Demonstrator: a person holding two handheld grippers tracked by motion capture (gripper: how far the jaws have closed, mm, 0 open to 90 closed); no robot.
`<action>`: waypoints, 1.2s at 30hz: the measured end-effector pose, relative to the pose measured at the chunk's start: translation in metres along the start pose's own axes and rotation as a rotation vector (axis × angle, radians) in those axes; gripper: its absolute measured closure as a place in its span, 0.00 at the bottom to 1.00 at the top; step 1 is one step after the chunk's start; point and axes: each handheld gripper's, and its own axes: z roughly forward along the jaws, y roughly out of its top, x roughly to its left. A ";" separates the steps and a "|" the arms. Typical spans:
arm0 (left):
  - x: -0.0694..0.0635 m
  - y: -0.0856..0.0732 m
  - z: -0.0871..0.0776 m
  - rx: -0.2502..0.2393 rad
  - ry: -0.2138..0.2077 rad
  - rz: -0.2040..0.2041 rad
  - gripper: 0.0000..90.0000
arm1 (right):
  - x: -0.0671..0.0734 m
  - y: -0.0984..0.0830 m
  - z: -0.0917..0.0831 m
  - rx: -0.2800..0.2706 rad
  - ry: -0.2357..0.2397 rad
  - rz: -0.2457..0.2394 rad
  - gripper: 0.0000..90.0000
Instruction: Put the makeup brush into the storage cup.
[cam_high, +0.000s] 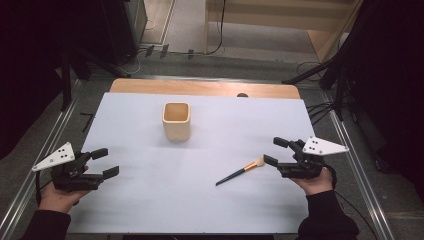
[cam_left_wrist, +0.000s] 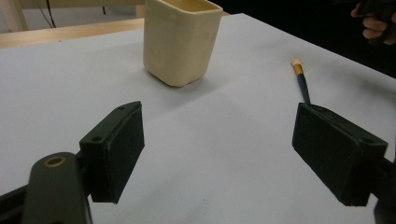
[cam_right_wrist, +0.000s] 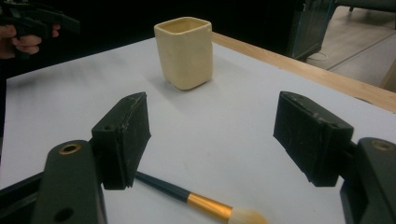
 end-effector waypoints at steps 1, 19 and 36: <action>0.000 0.000 0.000 -0.001 0.001 0.001 0.20 | 0.000 0.001 0.002 0.001 0.001 0.000 0.32; -0.001 0.001 0.000 -0.001 -0.002 0.008 0.20 | 0.003 0.017 0.046 0.002 0.042 -0.014 0.32; 0.001 0.001 0.000 -0.006 -0.002 0.006 0.20 | 0.001 0.033 0.089 -0.017 0.060 -0.028 0.33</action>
